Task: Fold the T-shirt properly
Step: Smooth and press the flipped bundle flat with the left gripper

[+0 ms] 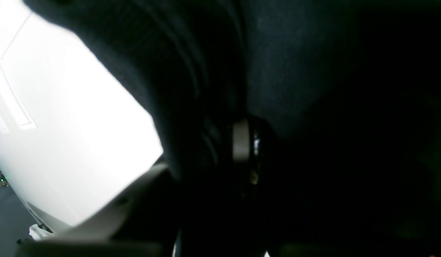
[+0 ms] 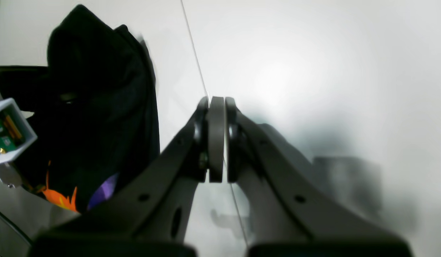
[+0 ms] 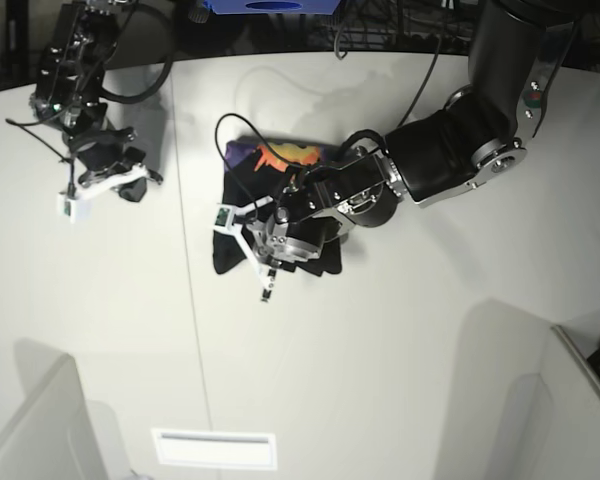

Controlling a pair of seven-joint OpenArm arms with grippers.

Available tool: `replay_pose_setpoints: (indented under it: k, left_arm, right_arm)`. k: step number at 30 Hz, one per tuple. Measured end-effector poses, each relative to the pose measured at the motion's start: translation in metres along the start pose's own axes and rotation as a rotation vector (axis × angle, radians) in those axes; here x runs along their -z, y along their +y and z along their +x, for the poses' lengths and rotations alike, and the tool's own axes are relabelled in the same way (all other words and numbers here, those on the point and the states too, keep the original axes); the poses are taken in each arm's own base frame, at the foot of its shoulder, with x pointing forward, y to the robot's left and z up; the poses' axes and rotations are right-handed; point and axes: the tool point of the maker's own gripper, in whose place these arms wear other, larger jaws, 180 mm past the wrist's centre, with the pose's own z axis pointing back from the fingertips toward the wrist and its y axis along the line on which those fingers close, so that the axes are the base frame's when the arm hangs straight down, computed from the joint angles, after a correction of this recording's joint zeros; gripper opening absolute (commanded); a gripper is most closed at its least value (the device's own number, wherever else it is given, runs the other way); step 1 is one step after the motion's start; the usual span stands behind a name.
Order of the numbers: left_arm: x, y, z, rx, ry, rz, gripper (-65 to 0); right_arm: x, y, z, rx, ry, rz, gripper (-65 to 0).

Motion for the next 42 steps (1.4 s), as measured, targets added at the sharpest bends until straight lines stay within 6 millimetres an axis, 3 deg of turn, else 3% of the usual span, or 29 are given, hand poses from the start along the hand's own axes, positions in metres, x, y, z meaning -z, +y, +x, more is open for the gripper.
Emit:
replay_pose_setpoints:
  k: [7, 33, 34, 40, 42]
  left_arm:
    - [-0.002, 0.003, -0.006, -0.137, -0.040, -0.014, -65.0]
    - [-0.002, -0.002, -0.011, -0.138, 0.018, -0.019, -65.0]
    - [-0.003, -0.001, -0.011, -0.138, 0.019, -0.018, -62.7]
    - [-0.007, 0.012, -0.018, -0.121, 0.037, -0.005, -32.3]
    - [-0.009, 0.018, -0.021, -0.121, 0.054, 0.004, -25.5]
  right_arm:
    - [0.000, 0.001, 0.001, 0.000, -0.002, 0.001, -65.0]
    - [0.001, 0.002, 0.000, -0.006, 0.003, 0.005, -65.0]
    - [0.001, 0.002, 0.000, -0.006, 0.003, 0.005, -65.0]
    - [0.001, 0.002, 0.000, -0.006, 0.004, 0.005, -65.0]
    - [0.001, 0.002, 0.000, -0.006, 0.005, 0.005, -65.0]
